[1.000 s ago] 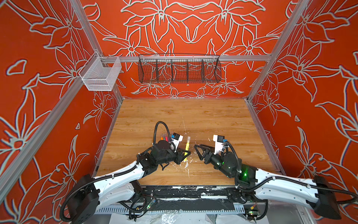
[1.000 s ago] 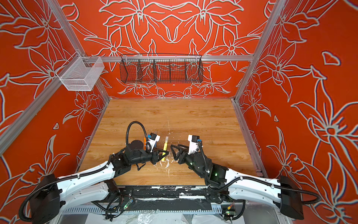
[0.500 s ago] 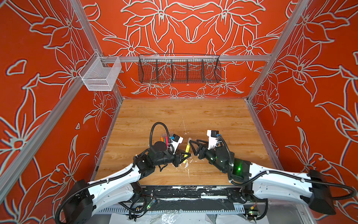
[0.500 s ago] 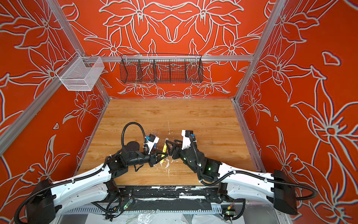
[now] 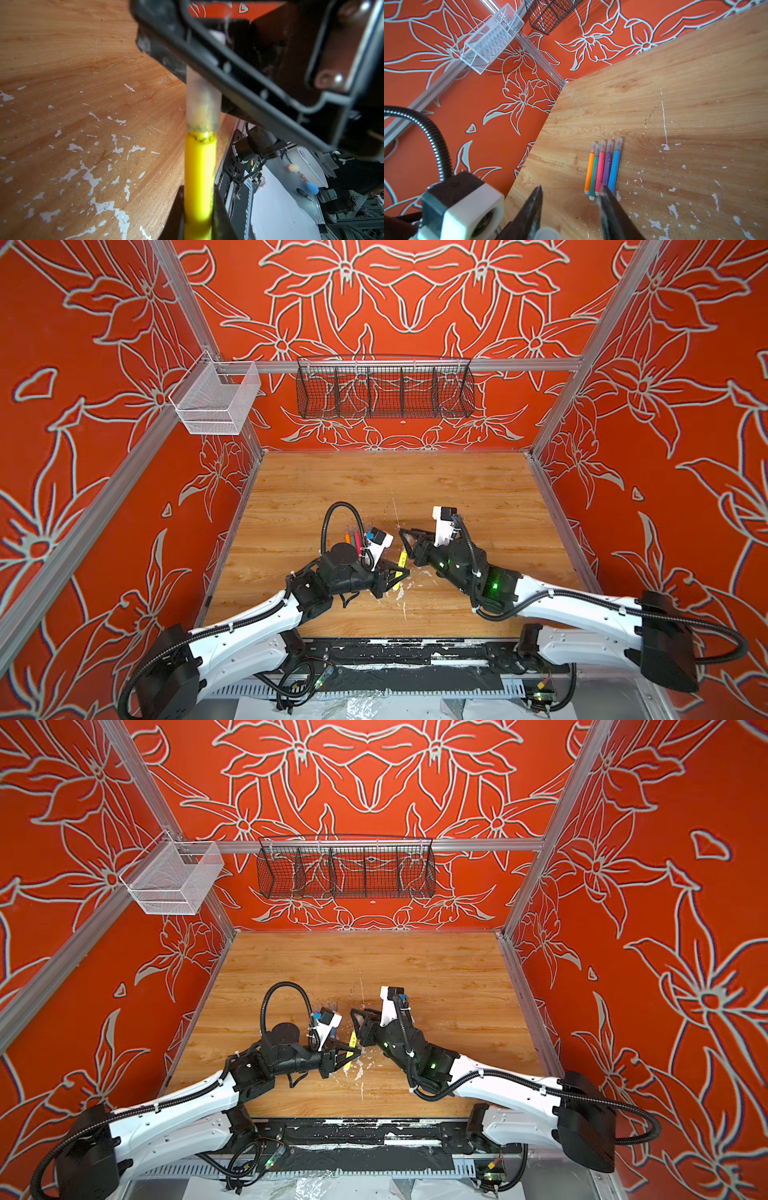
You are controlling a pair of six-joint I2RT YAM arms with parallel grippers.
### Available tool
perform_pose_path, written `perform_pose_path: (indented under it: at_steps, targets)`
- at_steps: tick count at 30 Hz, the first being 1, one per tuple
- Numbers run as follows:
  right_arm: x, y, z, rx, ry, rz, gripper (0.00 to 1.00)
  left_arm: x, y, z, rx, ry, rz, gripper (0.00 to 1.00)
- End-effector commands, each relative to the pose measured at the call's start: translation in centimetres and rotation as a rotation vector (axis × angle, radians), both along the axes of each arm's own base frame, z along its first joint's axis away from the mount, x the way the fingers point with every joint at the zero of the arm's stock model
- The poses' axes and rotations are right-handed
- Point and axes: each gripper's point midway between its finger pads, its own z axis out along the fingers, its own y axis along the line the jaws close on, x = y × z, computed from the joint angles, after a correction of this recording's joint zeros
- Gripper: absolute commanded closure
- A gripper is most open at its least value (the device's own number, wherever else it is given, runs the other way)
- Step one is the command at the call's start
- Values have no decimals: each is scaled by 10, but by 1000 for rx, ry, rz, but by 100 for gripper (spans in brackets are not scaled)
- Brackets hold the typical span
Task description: Insert the pens into the pen caps
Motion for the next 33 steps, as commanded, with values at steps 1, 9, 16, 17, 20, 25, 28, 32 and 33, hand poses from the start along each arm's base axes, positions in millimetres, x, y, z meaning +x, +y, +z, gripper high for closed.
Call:
perform_pose_path:
  at_steps: [1, 9, 16, 17, 20, 25, 28, 32, 33]
  targets:
    - [-1, 10, 18, 56, -5, 38, 63, -1, -1, 1, -2, -23, -15, 100]
    - [-6, 16, 5, 39, 23, 81, 100, 11, 3, 1, 26, -17, 57, 100]
    - [-19, 15, -18, 25, 53, 125, 100, 28, -3, 9, 44, 24, 100, 100]
    - [-20, 14, -21, 22, 53, 127, 100, 30, -5, 12, 37, 27, 102, 100]
    - [-24, 10, -28, 13, 55, 128, 100, 39, -7, 20, 17, 39, 112, 100]
    - [-33, 11, -37, -1, 45, 167, 100, 50, -10, 38, -49, 55, 104, 100]
    - [-41, 17, -42, -35, 43, 203, 100, 53, -13, 49, -65, 35, 99, 100]
    - [-50, 23, -52, -84, 38, 226, 100, 58, -14, 63, -76, -1, 108, 100]
    - [-52, 23, -56, -94, 38, 227, 100, 59, -13, 67, -78, -9, 114, 100]
